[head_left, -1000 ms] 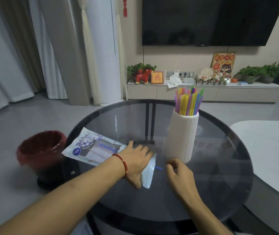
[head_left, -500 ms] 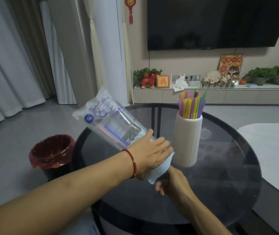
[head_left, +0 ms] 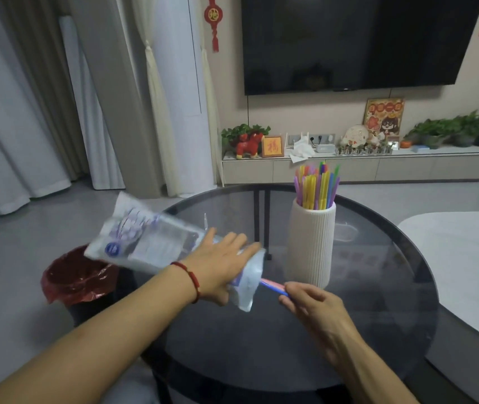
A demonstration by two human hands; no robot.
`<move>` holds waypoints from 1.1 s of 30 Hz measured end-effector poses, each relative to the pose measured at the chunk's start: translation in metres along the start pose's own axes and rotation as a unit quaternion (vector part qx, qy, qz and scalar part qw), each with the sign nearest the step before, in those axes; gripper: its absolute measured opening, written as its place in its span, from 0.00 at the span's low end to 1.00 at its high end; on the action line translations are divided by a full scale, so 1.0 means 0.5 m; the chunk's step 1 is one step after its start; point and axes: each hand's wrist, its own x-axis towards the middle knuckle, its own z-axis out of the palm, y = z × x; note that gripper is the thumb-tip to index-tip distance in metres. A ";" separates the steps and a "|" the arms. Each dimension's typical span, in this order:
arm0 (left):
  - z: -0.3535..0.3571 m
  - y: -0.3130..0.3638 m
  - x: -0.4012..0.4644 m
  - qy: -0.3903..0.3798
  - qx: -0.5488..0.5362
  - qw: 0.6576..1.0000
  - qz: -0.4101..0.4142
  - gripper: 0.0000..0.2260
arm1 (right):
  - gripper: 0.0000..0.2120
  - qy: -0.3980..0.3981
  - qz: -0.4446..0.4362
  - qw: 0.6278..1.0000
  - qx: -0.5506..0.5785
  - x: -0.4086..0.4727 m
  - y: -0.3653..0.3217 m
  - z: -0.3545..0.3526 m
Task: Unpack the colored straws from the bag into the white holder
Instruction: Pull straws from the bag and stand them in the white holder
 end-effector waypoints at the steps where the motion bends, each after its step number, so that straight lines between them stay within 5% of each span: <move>1: 0.021 -0.005 -0.004 -0.024 -0.067 0.997 -0.033 0.53 | 0.02 0.008 -0.022 1.000 -0.009 -0.002 -0.016 -0.016; 4: 0.087 0.001 -0.010 -0.088 -0.208 0.970 -0.087 0.53 | 0.08 0.025 -0.079 0.996 -0.027 -0.020 -0.071 -0.066; 10: 0.116 0.028 0.011 -0.134 -0.214 0.963 -0.091 0.55 | 0.06 0.083 -0.191 0.961 -0.184 -0.087 -0.182 -0.130; 13: 0.072 0.063 0.023 -0.045 -0.268 0.960 -0.072 0.54 | 0.02 0.079 -0.248 0.920 -0.292 -0.121 -0.242 -0.133; 16: 0.018 0.155 0.040 0.070 -0.387 0.918 -0.053 0.45 | 0.02 0.030 -0.279 0.881 -0.382 -0.149 -0.294 -0.121; 20: -0.012 0.265 0.067 0.105 -0.528 0.835 -0.117 0.13 | 0.08 -0.018 -0.286 0.891 -0.353 -0.172 -0.323 -0.090; 24: -0.026 0.317 0.077 0.138 -0.568 0.804 -0.106 0.11 | 0.16 -0.010 -0.247 0.912 -0.327 -0.153 -0.259 -0.058; 27: -0.039 0.329 0.073 0.158 -0.600 0.780 -0.081 0.07 | 0.08 -0.053 -0.229 0.864 -0.446 -0.135 -0.201 -0.041; 30: -0.041 0.271 0.066 0.159 -0.597 0.784 -0.061 0.25 | 0.09 -0.037 -0.257 0.867 -0.426 -0.123 -0.258 -0.036; 33: -0.062 0.202 0.081 0.182 -0.654 0.726 -0.111 0.35 | 0.09 0.007 -0.330 0.876 -0.352 -0.116 -0.377 -0.033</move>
